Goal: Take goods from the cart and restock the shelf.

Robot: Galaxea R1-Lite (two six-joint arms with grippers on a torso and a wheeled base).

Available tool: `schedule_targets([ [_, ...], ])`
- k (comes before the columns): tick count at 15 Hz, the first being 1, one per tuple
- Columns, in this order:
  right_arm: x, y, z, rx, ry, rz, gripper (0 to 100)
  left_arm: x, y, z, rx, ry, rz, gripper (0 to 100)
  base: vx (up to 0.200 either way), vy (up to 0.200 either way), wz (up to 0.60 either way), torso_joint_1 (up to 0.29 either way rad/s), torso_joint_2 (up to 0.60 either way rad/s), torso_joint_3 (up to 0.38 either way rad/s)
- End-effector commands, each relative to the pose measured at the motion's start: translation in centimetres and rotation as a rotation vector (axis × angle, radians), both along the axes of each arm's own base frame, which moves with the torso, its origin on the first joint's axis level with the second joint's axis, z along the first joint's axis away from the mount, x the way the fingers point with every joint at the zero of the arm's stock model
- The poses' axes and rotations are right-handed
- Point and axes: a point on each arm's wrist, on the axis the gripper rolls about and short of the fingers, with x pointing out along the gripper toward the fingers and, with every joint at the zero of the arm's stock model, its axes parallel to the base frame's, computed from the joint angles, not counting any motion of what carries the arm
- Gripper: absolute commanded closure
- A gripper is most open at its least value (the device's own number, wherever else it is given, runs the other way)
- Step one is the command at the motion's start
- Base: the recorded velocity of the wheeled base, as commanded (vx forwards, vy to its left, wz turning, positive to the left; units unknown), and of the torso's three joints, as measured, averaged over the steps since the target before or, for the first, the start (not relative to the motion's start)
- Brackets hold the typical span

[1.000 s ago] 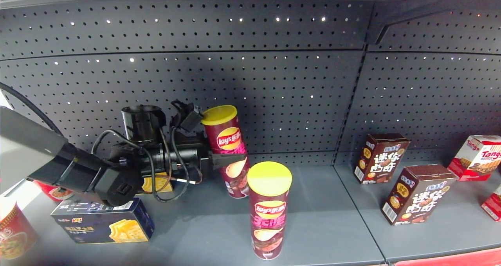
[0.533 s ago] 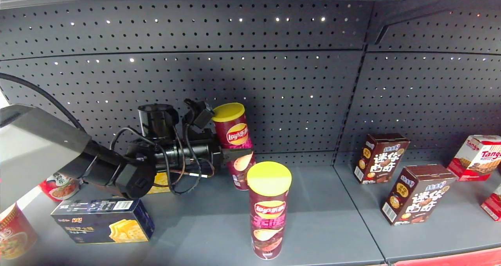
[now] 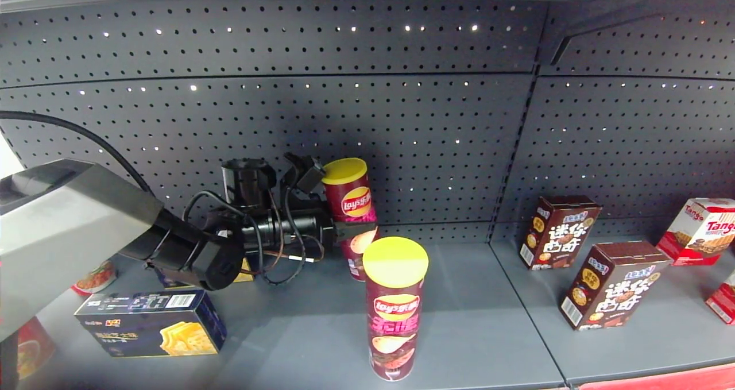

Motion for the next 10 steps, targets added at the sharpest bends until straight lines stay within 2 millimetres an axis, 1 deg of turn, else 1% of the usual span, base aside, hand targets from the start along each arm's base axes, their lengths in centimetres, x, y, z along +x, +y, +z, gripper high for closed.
schedule_targets([
  [1,0.0,0.0,0.0,-0.001,0.001,-0.001,0,0.3,0.0,-0.3,0.001,0.002,0.001,100,0.0,0.0,0.0,0.0,0.0,0.0],
  [4,0.0,0.0,0.0,-0.002,0.001,-0.001,0,0.7,-0.2,-0.4,-0.001,-0.004,0.0,100,0.0,0.0,0.0,0.0,0.0,0.0],
  [10,0.0,0.0,0.0,-0.001,0.001,0.001,0,0.9,-0.7,-1.3,0.005,0.015,-0.011,100,0.0,0.0,0.0,0.0,0.0,0.0],
])
